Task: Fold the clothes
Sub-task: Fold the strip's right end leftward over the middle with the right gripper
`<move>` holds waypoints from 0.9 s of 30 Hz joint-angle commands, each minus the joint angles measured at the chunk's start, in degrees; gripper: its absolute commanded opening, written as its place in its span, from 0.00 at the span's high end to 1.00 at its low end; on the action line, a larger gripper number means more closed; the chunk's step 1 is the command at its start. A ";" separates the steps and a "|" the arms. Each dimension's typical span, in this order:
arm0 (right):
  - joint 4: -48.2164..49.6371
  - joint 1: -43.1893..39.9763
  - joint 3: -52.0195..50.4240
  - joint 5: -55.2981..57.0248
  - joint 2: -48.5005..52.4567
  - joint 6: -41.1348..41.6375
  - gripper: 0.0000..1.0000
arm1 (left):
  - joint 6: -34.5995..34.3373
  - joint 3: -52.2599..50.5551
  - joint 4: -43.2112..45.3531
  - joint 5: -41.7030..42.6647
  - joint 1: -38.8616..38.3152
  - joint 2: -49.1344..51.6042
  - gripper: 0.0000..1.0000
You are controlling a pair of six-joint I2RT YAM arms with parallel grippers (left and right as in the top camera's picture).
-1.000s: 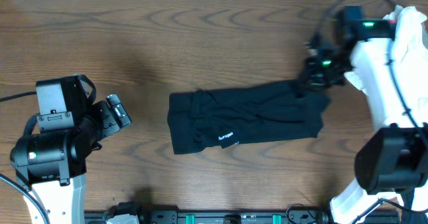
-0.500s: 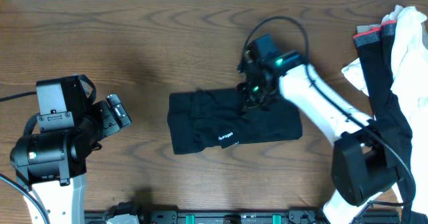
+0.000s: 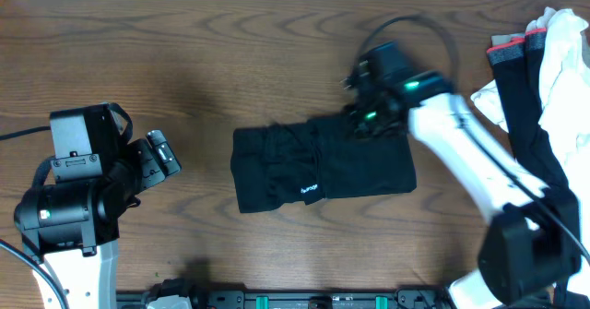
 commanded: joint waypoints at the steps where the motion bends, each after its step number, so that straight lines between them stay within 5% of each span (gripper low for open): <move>1: -2.05 -4.20 0.33 -0.20 -0.59 0.48 0.99 | -0.07 0.46 -0.13 -0.11 0.26 -0.04 0.02; 7: 2.58 -2.54 -6.69 -1.33 2.58 -0.09 0.99 | -0.07 0.46 -0.13 -0.11 0.26 -0.04 0.02; 16: 31.78 9.14 -18.27 -5.95 6.75 9.70 0.98 | -0.07 0.46 -0.13 -0.11 0.26 -0.04 0.02; 27: 43.56 12.66 -16.06 -21.81 -0.20 2.23 0.89 | -0.09 0.46 0.68 -0.09 0.26 -0.04 0.02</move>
